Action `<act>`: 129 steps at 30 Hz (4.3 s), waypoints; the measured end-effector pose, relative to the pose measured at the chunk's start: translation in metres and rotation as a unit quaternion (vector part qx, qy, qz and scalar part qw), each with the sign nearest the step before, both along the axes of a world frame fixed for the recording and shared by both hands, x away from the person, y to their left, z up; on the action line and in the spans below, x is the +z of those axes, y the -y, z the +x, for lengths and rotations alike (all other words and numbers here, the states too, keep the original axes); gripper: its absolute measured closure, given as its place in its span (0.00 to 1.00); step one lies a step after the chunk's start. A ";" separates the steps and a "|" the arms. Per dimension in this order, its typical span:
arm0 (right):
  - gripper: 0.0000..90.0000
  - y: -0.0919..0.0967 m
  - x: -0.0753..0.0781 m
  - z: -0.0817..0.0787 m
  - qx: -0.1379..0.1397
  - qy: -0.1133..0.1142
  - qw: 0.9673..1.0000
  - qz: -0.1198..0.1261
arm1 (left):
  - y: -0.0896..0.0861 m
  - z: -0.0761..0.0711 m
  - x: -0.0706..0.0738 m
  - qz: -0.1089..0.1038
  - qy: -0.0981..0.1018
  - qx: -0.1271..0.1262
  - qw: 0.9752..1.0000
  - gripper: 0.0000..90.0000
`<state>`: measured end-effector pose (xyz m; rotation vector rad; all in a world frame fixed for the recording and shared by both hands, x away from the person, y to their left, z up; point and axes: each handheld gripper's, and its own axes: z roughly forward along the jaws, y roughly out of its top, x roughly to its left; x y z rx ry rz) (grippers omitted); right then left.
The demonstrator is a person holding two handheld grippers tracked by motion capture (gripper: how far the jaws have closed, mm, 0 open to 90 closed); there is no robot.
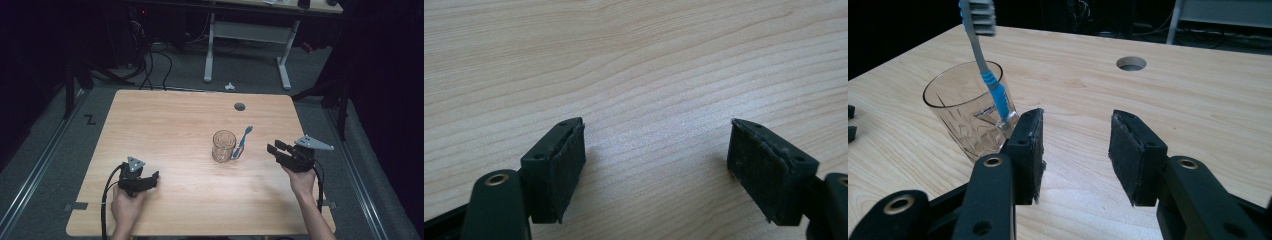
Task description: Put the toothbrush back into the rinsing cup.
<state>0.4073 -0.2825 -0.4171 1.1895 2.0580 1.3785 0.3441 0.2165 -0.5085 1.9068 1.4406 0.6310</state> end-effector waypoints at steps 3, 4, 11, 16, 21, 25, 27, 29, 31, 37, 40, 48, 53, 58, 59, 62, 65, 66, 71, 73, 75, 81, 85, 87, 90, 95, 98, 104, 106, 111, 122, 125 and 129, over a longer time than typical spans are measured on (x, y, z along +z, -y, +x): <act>0.64 0.001 -0.002 0.000 -0.002 -0.003 1.000 0.000 | 0.000 0.000 0.000 0.000 0.000 0.000 1.000 0.26; 0.64 0.002 -0.002 0.000 -0.001 -0.003 1.000 -0.001 | 0.000 0.000 0.000 0.000 0.000 0.000 1.000 0.26; 0.64 0.000 -0.003 0.000 -0.003 -0.004 1.000 -0.006 | 0.000 0.000 0.000 0.000 0.000 0.000 1.000 0.26; 0.64 0.000 -0.005 0.001 -0.005 -0.006 1.000 -0.011 | 0.000 0.000 0.000 0.000 0.000 0.000 1.000 0.26; 0.64 0.003 -0.011 0.003 -0.012 -0.011 1.000 -0.010 | 0.000 0.000 0.000 0.000 0.000 0.000 1.000 0.26; 0.64 0.006 -0.016 0.003 -0.018 -0.018 1.000 -0.009 | 0.000 0.000 0.000 0.000 0.000 0.000 1.000 0.26; 0.64 0.008 -0.018 0.004 -0.021 -0.021 1.000 -0.007 | 0.000 0.000 0.000 0.000 0.000 0.000 1.000 0.26; 0.64 0.008 -0.020 0.004 -0.021 -0.024 0.999 -0.010 | 0.000 0.000 0.000 0.000 0.000 0.000 1.000 0.26; 0.64 0.008 -0.020 0.005 -0.022 -0.024 0.999 -0.009 | 0.000 0.000 0.000 0.000 0.000 0.000 1.000 0.26; 0.64 0.008 -0.023 0.008 -0.023 -0.029 0.999 -0.010 | 0.000 0.000 0.000 0.000 0.000 0.000 1.000 0.26; 0.64 0.007 -0.024 0.009 -0.025 -0.032 0.999 -0.011 | 0.000 0.000 0.000 0.000 0.000 0.000 1.000 0.26; 0.64 0.006 -0.029 0.014 -0.029 -0.039 0.999 -0.010 | 0.000 0.000 0.000 0.000 0.000 0.000 1.000 0.26; 0.64 0.005 -0.034 0.016 -0.032 -0.046 0.998 -0.010 | 0.000 0.000 0.000 0.000 0.000 0.000 1.000 0.26; 0.64 0.010 -0.041 0.017 -0.039 -0.054 0.998 -0.010 | 0.000 0.000 0.000 0.000 0.000 0.000 1.000 0.26; 0.64 0.010 -0.042 0.017 -0.041 -0.055 0.998 -0.009 | 0.000 0.000 0.000 0.000 0.000 0.000 1.000 0.26; 0.65 0.013 -0.045 0.017 -0.043 -0.061 0.997 -0.010 | 0.000 0.000 0.000 0.000 0.000 0.000 1.000 0.26; 0.65 0.013 -0.047 0.017 -0.045 -0.064 0.997 -0.012 | 0.000 0.000 0.000 0.000 0.000 0.000 1.000 0.26; 0.65 0.012 -0.047 0.017 -0.045 -0.064 0.997 -0.013 | 0.000 0.000 0.000 0.000 0.000 0.000 1.000 0.26; 0.64 0.010 -0.051 0.019 -0.043 -0.070 0.996 -0.021 | 0.000 0.000 0.000 0.000 0.000 0.000 1.000 0.26; 0.64 0.009 -0.052 0.020 -0.043 -0.071 0.996 -0.021 | 0.000 0.000 0.000 0.000 0.000 0.000 1.000 0.26; 0.65 0.009 -0.053 0.021 -0.044 -0.073 0.996 -0.023 | 0.000 0.000 0.000 0.000 0.000 0.000 1.000 0.26; 0.64 0.008 -0.058 0.025 -0.049 -0.081 0.995 -0.030 | 0.000 0.000 0.000 0.000 0.000 0.000 1.000 0.26; 0.64 0.007 -0.061 0.027 -0.051 -0.083 0.995 -0.036 | 0.000 0.000 0.000 0.000 0.000 0.000 1.000 0.26; 0.64 0.006 -0.063 0.028 -0.051 -0.083 0.994 -0.040 | 0.000 0.000 0.000 0.000 0.000 0.000 1.000 0.26; 0.64 0.005 -0.064 0.028 -0.052 -0.084 0.994 -0.044 | 0.000 0.000 0.000 0.000 0.000 0.000 1.000 0.26; 0.64 0.004 -0.067 0.030 -0.052 -0.081 0.994 -0.052 | 0.000 0.000 0.000 0.000 0.000 0.000 1.000 0.26; 0.64 0.002 -0.068 0.030 -0.055 -0.083 0.994 -0.054 | 0.000 0.000 0.000 0.000 0.000 0.000 1.000 0.26; 0.63 0.000 -0.071 0.031 -0.057 -0.082 0.993 -0.059 | 0.000 0.000 0.000 0.000 0.000 0.000 1.000 0.26; 0.63 -0.001 -0.072 0.031 -0.058 -0.079 0.993 -0.063 | 0.000 0.000 0.000 0.000 0.000 0.000 1.000 0.26; 0.63 -0.004 -0.074 0.032 -0.061 -0.080 0.993 -0.069 | 0.000 0.000 0.000 0.000 0.000 0.000 1.000 0.26; 0.63 -0.008 -0.078 0.032 -0.061 -0.080 0.991 -0.083 | 0.000 0.000 0.000 0.000 0.000 0.000 1.000 0.26; 0.63 -0.009 -0.080 0.032 -0.060 -0.080 0.991 -0.086 | 0.000 0.000 0.000 0.000 0.000 0.000 1.000 0.26; 0.63 -0.010 -0.082 0.033 -0.058 -0.083 0.991 -0.088 | 0.000 0.000 0.000 0.000 0.000 0.000 1.000 0.26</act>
